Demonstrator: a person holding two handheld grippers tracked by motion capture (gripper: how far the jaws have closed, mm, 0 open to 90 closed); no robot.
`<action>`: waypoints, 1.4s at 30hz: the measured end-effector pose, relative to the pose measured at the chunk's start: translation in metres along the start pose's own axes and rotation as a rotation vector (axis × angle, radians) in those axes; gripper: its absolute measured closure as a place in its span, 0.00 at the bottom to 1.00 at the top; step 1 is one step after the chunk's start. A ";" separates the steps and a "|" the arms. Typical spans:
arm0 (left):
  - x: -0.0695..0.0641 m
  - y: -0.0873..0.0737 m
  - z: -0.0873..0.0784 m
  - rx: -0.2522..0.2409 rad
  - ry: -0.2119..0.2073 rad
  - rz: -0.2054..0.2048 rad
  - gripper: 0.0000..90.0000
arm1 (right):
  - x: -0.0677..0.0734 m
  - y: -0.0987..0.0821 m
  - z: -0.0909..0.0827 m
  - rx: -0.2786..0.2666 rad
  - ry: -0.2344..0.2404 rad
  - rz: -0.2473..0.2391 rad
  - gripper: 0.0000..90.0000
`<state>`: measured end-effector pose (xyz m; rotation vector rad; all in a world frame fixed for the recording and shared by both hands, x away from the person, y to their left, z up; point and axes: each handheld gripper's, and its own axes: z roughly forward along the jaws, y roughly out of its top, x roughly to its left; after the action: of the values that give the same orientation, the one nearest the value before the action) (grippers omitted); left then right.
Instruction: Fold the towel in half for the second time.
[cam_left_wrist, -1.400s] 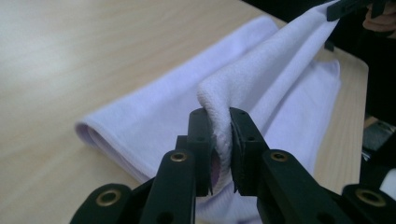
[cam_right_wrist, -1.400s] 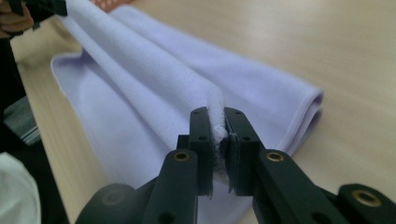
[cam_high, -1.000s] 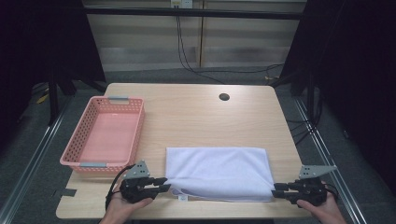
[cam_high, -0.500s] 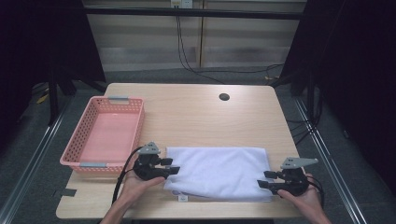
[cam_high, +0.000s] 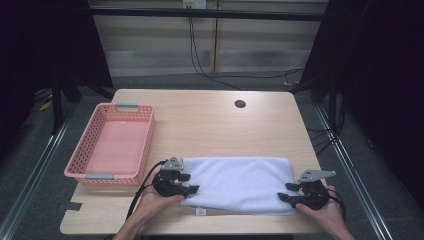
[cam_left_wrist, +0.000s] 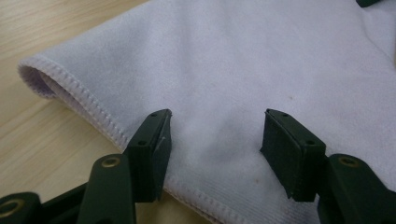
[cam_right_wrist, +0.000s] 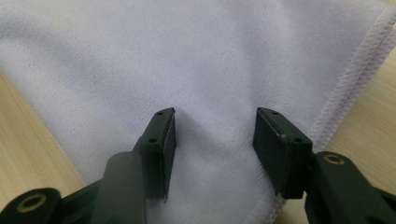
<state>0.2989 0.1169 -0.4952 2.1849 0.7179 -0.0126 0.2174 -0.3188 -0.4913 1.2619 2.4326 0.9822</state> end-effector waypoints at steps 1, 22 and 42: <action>0.001 0.002 0.000 0.005 -0.007 -0.006 0.47 | 0.000 0.000 -0.001 -0.001 0.004 0.013 0.50; 0.034 0.042 -0.017 -0.104 0.069 -0.066 0.38 | 0.099 0.065 0.035 -0.092 0.249 -0.103 0.36; 0.047 0.038 -0.008 -0.101 0.089 -0.108 0.38 | 0.175 0.130 0.117 -0.026 0.439 -0.244 0.36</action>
<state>0.3554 0.1266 -0.4746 2.0590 0.8682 0.0645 0.2510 -0.0740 -0.4770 0.7730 2.7953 1.3231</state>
